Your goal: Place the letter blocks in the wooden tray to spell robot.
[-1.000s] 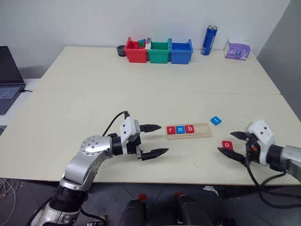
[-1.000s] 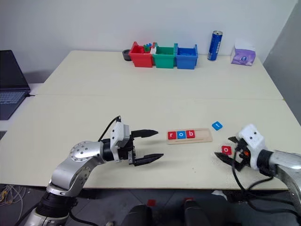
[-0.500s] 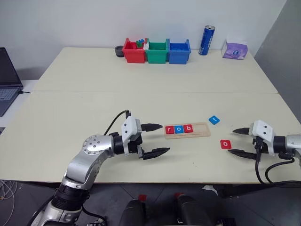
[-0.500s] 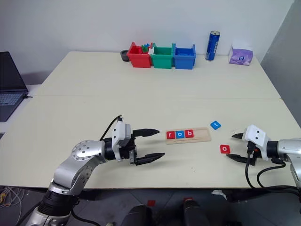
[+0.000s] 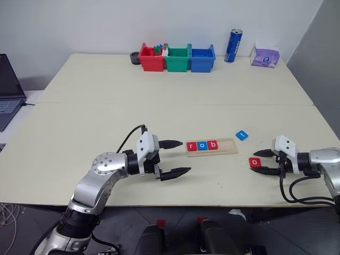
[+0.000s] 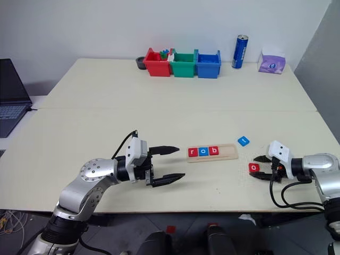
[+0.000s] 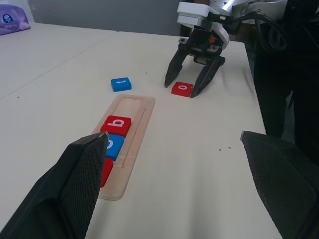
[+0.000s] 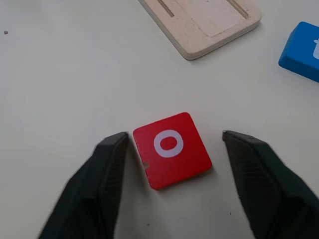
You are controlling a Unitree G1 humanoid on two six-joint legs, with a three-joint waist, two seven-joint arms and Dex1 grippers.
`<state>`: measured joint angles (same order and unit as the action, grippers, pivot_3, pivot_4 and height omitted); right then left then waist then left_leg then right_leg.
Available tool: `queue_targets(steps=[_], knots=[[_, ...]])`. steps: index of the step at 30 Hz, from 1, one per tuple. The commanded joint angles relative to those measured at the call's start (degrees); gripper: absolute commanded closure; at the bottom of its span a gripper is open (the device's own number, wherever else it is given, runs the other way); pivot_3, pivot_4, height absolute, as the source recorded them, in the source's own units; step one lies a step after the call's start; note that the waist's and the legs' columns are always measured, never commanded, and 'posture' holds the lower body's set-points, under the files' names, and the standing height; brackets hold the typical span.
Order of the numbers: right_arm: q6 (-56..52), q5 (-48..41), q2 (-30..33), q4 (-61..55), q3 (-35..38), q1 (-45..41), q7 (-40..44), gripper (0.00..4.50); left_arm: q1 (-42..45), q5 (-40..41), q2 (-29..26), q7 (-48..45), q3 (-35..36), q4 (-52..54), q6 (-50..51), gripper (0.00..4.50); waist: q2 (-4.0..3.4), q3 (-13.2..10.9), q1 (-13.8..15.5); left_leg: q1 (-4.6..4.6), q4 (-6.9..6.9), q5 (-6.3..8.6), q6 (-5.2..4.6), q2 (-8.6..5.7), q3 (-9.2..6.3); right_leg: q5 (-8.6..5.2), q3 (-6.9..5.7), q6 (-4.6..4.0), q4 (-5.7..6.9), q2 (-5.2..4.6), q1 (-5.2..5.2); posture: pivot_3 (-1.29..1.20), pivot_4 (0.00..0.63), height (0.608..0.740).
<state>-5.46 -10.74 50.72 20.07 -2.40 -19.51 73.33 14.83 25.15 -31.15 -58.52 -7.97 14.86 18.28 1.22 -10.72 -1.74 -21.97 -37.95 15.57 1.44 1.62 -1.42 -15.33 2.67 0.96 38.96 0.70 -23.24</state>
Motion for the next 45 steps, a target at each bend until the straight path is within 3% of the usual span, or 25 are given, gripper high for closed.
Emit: queue_targets(steps=[1,2,8,12,27,45], knots=[[0.1,0.0,0.3,0.0,0.5,-1.2,0.5,2.68,0.2,0.9,-0.5,-0.4,1.1,2.0,-0.3,0.00,0.00,0.0,0.0,0.00,0.00,0.00,0.00,0.00,0.00,0.00,0.00,0.00,0.00,0.00,0.00,0.00,0.150,0.740],[0.0,-0.1,0.3,-0.1,0.6,-1.3,0.6,3.02,0.1,0.9,-0.6,-0.4,1.2,2.0,-0.3,0.00,0.00,0.0,0.0,0.00,0.00,0.00,0.00,0.00,0.01,0.02,0.00,-0.04,0.00,0.00,0.00,0.00,0.150,0.740],[-2.8,-1.4,-0.3,-5.2,0.9,-2.4,0.5,3.05,0.1,1.0,-0.9,-0.4,1.6,1.7,-0.4,0.00,0.00,0.0,-0.1,0.00,0.00,0.00,0.00,0.00,0.01,0.11,0.01,-0.18,0.00,0.00,0.00,0.00,0.150,0.740],[-5.1,-0.7,-4.4,-10.4,-2.1,-8.3,-0.5,3.05,0.3,0.9,-1.0,-0.6,2.0,1.0,-0.6,0.00,-0.04,0.0,-0.7,0.06,0.00,0.00,0.00,0.05,0.01,0.10,0.04,-0.17,0.05,0.05,-0.01,0.00,0.150,0.740],[8.7,7.9,-12.0,11.5,-10.1,-23.2,1.4,3.05,-1.8,1.0,-2.0,0.6,3.4,3.4,0.2,0.00,-0.03,0.0,0.0,-0.04,0.01,0.00,0.00,0.04,-0.03,0.17,-0.07,-0.28,0.00,-0.16,-0.02,0.00,0.150,0.740],[17.9,12.3,-14.4,24.5,-11.0,-29.2,4.0,3.05,-3.9,1.3,-2.8,2.5,4.3,6.0,1.1,0.00,-0.04,0.0,0.0,-0.02,0.01,0.00,0.00,0.06,-0.03,0.18,-0.06,-0.30,0.03,-0.18,-0.02,0.00,0.150,0.740]])
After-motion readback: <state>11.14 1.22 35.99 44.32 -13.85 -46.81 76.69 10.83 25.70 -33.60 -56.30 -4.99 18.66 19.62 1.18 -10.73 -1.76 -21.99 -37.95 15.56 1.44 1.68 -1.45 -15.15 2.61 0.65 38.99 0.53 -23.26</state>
